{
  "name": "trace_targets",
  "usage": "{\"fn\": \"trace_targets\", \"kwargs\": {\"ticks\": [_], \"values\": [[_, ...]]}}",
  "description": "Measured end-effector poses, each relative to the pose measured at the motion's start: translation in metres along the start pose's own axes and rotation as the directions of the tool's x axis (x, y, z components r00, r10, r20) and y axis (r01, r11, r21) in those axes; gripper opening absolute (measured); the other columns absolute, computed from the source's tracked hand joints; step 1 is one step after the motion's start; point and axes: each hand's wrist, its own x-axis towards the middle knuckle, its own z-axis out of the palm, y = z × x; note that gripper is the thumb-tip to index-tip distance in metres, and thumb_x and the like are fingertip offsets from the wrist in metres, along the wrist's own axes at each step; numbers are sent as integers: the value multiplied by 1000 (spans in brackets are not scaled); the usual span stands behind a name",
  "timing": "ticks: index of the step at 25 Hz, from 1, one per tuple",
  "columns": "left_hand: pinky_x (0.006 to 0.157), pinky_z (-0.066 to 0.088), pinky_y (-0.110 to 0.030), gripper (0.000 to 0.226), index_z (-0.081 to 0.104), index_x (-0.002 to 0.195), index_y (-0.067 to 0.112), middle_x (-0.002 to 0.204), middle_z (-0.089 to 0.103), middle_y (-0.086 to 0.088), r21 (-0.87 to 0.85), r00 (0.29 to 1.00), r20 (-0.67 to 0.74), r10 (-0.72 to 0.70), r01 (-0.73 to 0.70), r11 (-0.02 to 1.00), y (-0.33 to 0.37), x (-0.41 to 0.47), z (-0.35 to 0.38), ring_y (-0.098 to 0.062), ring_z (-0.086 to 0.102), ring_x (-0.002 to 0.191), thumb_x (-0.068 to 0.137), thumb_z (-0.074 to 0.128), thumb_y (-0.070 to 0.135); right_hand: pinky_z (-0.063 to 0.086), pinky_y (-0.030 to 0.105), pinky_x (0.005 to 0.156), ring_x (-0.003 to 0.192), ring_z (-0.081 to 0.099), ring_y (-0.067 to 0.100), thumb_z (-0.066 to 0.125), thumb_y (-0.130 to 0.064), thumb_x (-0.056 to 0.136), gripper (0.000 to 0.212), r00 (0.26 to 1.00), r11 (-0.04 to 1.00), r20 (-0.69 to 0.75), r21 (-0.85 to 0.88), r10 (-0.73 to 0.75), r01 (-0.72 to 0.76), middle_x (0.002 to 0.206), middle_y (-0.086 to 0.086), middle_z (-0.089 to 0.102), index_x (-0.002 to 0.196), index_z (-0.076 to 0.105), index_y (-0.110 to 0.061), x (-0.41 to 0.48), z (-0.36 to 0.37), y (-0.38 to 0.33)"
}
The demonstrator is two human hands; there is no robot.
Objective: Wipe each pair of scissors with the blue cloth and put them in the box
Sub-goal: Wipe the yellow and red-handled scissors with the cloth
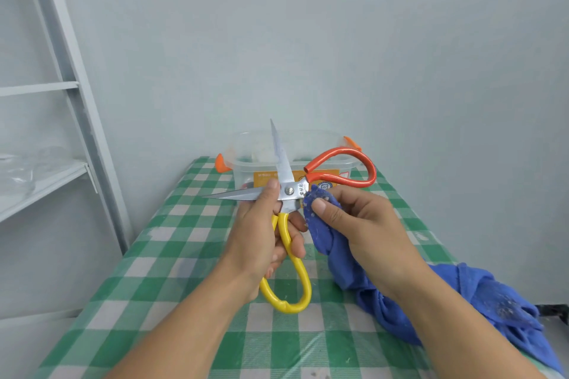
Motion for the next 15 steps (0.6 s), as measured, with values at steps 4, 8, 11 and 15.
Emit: {"fn": "trace_targets", "kwargs": {"ticks": [4,8,11,15], "values": [[38,13,-18,70,65,46,29,60,55,-25,14,999,-22,37,-37,999,2,-5,7,-12,25,29,105,33,48,48,22,65,68,59,18,56,-7,97,19,992,985,99,143,80,-93,74,16,64,88,66,7,-3,2,-3],[29,23,-11,60,69,84,-7,57,53,-22,-51,997,-57,56,-59,997,1,-6,13,-7,34,22,107,34,37,52,31,62,61,63,26,69,-3,88,15,999,994,39,100,29,-33,72,25,67,89,61,10,-3,6,-3],[29,25,-10,63,63,97,-19,53,53,-18,-51,997,-61,47,-50,997,1,-5,13,-6,36,21,107,33,35,51,27,55,57,65,23,81,-12,72,28,997,996,-68,79,46,-40,70,19,71,80,58,3,0,8,-2],[30,27,-10,62,66,92,-15,49,54,-17,-20,998,-57,41,-43,999,0,-7,15,-6,37,22,107,34,36,50,28,54,55,63,25,83,-16,73,35,994,998,-92,19,63,-61,68,25,68,80,58,8,1,10,3]]}}
